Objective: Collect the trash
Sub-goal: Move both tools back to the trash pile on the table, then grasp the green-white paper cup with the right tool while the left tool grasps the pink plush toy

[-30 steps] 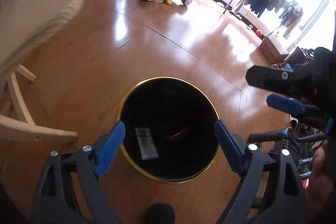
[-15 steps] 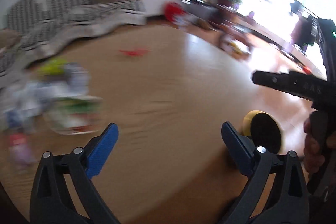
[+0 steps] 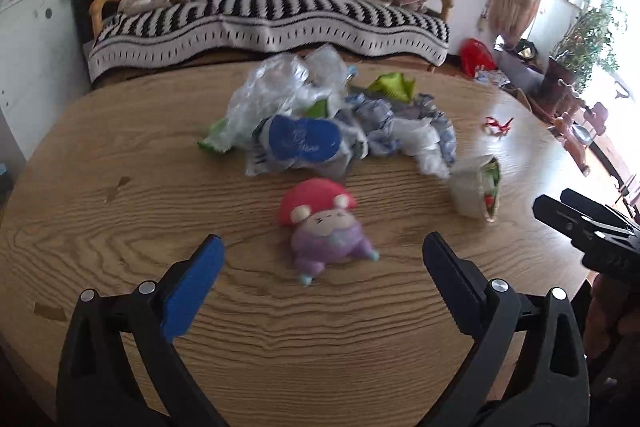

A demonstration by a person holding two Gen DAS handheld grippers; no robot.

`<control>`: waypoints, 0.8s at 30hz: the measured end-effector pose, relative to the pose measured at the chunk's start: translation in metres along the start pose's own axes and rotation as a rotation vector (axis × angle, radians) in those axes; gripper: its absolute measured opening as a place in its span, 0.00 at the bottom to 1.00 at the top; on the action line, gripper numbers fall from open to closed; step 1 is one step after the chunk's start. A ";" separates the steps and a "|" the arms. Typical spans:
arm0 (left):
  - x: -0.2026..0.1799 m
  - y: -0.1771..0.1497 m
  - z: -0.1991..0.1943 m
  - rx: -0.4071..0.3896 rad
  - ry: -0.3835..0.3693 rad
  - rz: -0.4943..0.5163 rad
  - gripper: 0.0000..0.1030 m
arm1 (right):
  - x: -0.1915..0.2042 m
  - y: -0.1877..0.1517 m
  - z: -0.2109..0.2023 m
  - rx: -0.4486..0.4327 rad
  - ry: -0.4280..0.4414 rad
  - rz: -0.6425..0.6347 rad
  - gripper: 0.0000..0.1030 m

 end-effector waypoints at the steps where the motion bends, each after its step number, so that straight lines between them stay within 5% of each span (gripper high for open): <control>1: 0.001 0.000 0.004 0.014 -0.006 -0.005 0.94 | 0.004 0.001 0.005 -0.001 -0.005 -0.009 0.92; 19: 0.016 0.000 0.096 0.122 0.082 -0.051 0.93 | 0.019 0.010 0.108 0.099 -0.064 -0.078 0.90; 21: 0.012 0.001 0.096 0.117 0.081 -0.036 0.86 | 0.017 0.011 0.111 0.115 -0.051 -0.072 0.79; 23: 0.007 0.000 0.094 0.103 0.085 -0.011 0.60 | 0.016 0.011 0.109 0.107 -0.045 -0.071 0.75; 24: 0.005 0.000 0.093 0.105 0.090 -0.004 0.57 | 0.016 0.011 0.108 0.107 -0.044 -0.076 0.74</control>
Point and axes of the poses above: each gripper's, at about its wrist camera, not at the fingertips, and z roughly the way its jaws point, x to its left, y to its top, the point moved 1 cm from there along z, roughly the way its jaws point, and after that the axes turned 8 degrees about -y, right-handed, at the moved point
